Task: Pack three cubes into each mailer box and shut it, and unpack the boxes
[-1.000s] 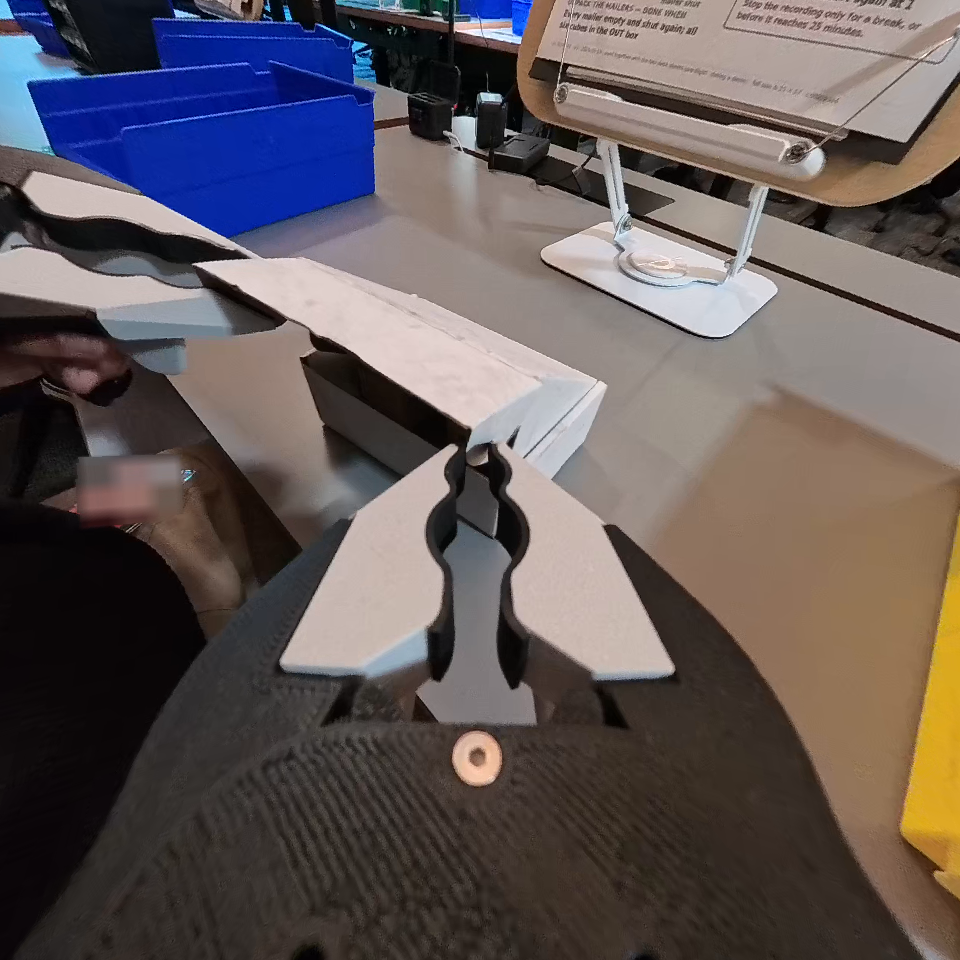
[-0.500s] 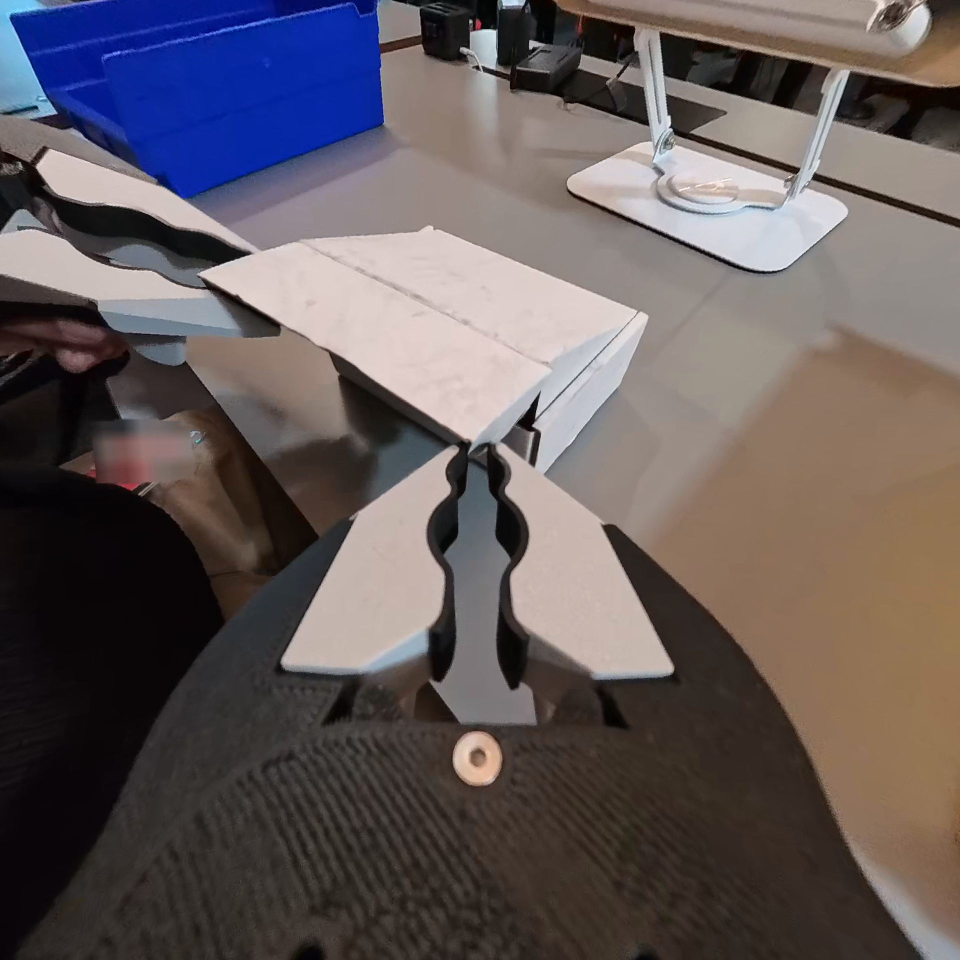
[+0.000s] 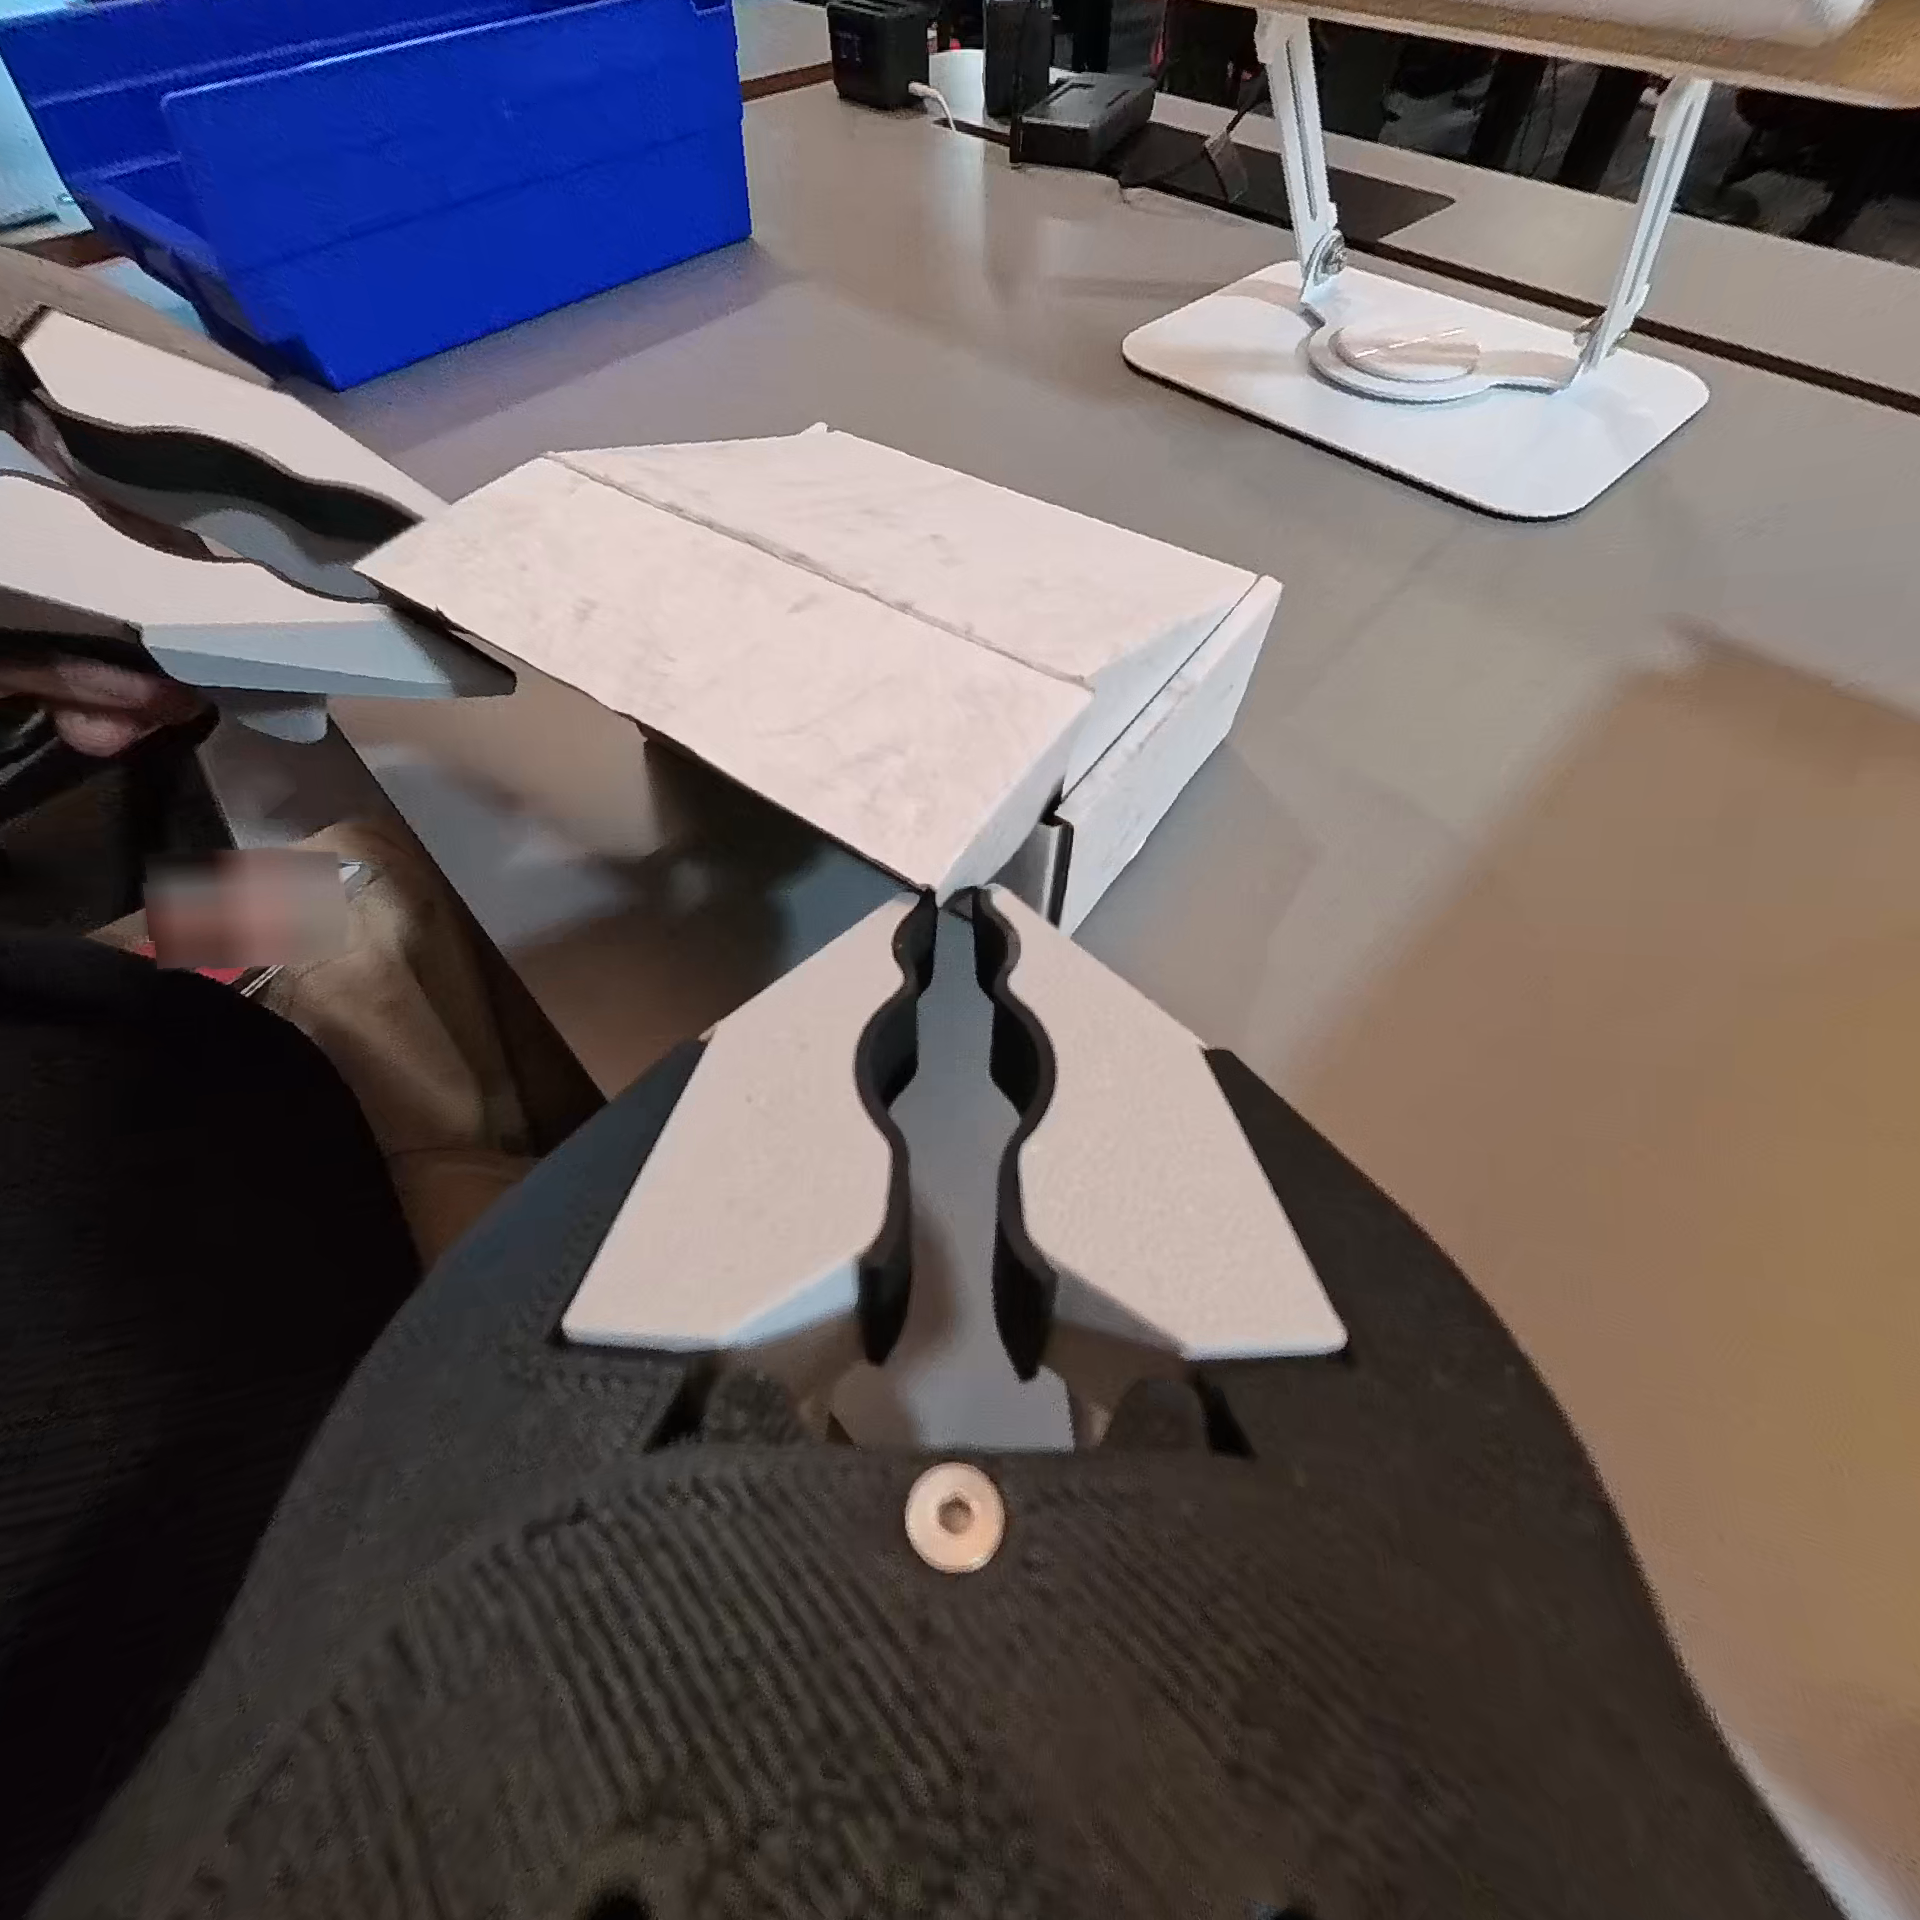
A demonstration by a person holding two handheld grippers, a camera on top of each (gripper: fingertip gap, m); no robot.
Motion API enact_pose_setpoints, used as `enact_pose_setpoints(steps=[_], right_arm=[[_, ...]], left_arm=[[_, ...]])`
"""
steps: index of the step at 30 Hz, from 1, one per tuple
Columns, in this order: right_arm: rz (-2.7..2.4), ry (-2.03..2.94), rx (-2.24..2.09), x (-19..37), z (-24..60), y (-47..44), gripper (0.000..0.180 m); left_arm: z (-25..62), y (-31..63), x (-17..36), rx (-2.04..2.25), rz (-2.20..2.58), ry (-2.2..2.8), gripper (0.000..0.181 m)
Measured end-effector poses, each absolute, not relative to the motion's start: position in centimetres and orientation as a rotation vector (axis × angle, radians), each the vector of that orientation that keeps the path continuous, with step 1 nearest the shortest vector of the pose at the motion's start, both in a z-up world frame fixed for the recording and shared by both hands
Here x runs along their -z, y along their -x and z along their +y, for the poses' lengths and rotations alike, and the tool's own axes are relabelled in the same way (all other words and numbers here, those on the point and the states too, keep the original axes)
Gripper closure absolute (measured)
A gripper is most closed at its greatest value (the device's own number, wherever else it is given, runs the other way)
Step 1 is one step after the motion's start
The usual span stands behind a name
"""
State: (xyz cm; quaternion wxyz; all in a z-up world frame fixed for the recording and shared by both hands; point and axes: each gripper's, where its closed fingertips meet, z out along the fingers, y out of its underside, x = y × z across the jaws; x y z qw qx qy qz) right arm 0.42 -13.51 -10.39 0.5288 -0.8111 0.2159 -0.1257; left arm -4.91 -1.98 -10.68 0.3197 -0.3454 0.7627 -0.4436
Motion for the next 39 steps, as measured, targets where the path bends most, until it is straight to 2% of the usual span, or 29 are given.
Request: enact_pose_setpoints(steps=[39], right_arm=[[0.502, 1.936, 0.39, 10.21, -13.91, -1.04, 0.169]], left_arm=[[-1.64, 4.61, 10.2, 1.163, 1.962, 0.905, 0.154]])
